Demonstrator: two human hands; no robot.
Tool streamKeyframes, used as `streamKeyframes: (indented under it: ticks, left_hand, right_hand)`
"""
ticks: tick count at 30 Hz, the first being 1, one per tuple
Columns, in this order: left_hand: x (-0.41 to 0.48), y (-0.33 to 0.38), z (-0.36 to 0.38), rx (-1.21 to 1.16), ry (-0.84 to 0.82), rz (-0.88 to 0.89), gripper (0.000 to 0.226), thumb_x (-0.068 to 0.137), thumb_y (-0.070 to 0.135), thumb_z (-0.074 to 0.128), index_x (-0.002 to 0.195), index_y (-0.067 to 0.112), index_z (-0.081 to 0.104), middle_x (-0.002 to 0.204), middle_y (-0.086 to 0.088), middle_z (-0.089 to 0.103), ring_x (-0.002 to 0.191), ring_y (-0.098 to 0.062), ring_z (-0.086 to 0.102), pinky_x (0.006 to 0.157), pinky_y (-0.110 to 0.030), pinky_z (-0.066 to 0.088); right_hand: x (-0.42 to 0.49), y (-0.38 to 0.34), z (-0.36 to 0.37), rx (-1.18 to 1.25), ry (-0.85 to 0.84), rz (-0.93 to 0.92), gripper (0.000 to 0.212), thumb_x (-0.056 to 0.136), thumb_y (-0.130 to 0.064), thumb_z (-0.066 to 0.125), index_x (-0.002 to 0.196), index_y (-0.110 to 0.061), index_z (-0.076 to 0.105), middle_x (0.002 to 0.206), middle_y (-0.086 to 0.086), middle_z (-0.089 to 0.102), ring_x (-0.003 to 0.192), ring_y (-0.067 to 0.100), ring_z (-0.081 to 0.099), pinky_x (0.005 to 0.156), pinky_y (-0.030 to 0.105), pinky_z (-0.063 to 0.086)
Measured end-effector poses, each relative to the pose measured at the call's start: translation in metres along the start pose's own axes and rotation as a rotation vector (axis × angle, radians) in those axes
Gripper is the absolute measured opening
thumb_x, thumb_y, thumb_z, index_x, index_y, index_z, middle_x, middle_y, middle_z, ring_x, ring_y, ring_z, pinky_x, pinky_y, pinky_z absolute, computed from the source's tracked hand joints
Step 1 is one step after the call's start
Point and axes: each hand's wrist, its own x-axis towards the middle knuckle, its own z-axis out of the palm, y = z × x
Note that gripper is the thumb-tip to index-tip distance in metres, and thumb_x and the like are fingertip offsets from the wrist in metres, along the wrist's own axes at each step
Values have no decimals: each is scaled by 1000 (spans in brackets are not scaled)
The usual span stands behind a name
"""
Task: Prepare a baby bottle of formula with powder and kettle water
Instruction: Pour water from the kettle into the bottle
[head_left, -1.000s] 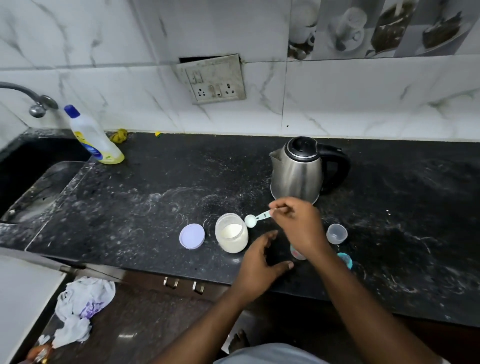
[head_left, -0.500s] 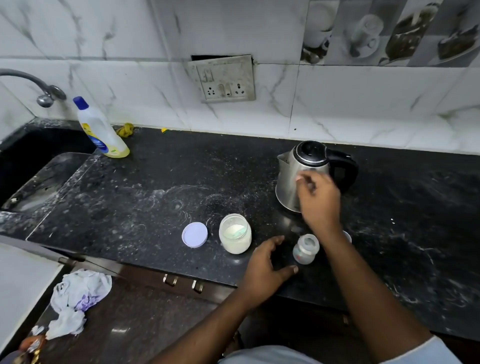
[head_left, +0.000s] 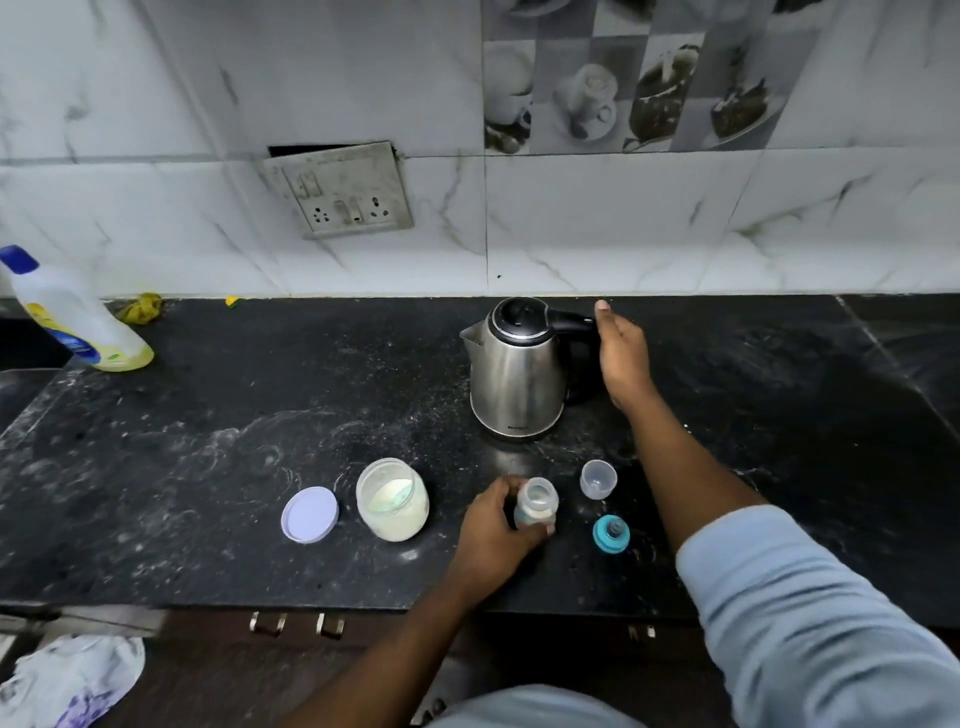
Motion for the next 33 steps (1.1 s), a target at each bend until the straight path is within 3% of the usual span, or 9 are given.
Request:
streamKeyframes:
  ticks: [3,5,7,10,14,18,22,27,33]
  left_hand:
    - [-2,3,-2,-56,7,-14,45,75,25,95,112,32,69,108,17,78,101,-2,73,95,-33,58]
    - [-5,9,-5,-95,39,-9,44,76,28,93,110,34,66,109,19,78,101,-1,73,92,-26,57]
    - [-8,15,-10,-148,74,-15,45,76,31,92,112,35,65,111,22,76,101,2,72,88,-19,55]
    - [-12,20,-17,-219,114,-29,48,79,23,92,117,29,65,113,16,77,103,-4,73,90,-21,57]
    - [-16,26,-28,-290,179,-15,49,81,6,91,120,22,65,114,3,78,104,-12,74,90,-25,57]
    - [-20,40,-45,-340,239,9,51,76,13,91,119,21,65,111,7,79,98,-6,73,84,-17,55]
    - [-19,50,-61,-361,287,55,53,81,-2,89,123,19,65,114,1,78,94,-6,71,82,-16,54]
    - [-4,65,-78,-374,352,130,55,81,-4,89,126,20,67,117,8,78,101,-6,71,88,-15,53]
    - [22,83,-87,-440,348,145,57,80,-4,90,128,19,69,120,6,79,109,-12,74,95,-26,59]
  right_hand:
    - [8,-7,1,-40,-69,-18,48,110,-36,52,69,-12,42,75,8,33,73,22,31,67,36,26]
    - [12,-10,0,-61,-85,-6,52,108,-39,53,62,-18,40,65,6,38,65,20,38,65,36,32]
    - [17,-8,-1,-12,-98,28,52,108,-38,55,64,-11,50,64,10,47,58,22,50,65,41,43]
    - [26,-3,-1,55,-113,84,47,108,-34,54,74,-2,59,64,15,51,52,26,50,56,39,43]
    - [30,3,9,145,-2,145,39,104,-19,55,67,-9,50,60,9,39,45,22,37,46,32,29]
    - [33,3,11,116,102,112,45,98,-14,56,54,-13,47,50,4,36,41,22,38,45,31,30]
    - [41,-11,-1,72,102,38,46,91,-21,55,47,-18,42,38,-8,34,41,21,39,47,32,31]
    - [51,-46,-30,44,125,-35,35,80,-32,56,51,-18,43,41,-7,32,33,17,37,40,23,28]
    - [51,-94,-56,-142,87,-217,46,77,-40,58,53,-5,40,49,7,32,47,22,35,47,44,31]
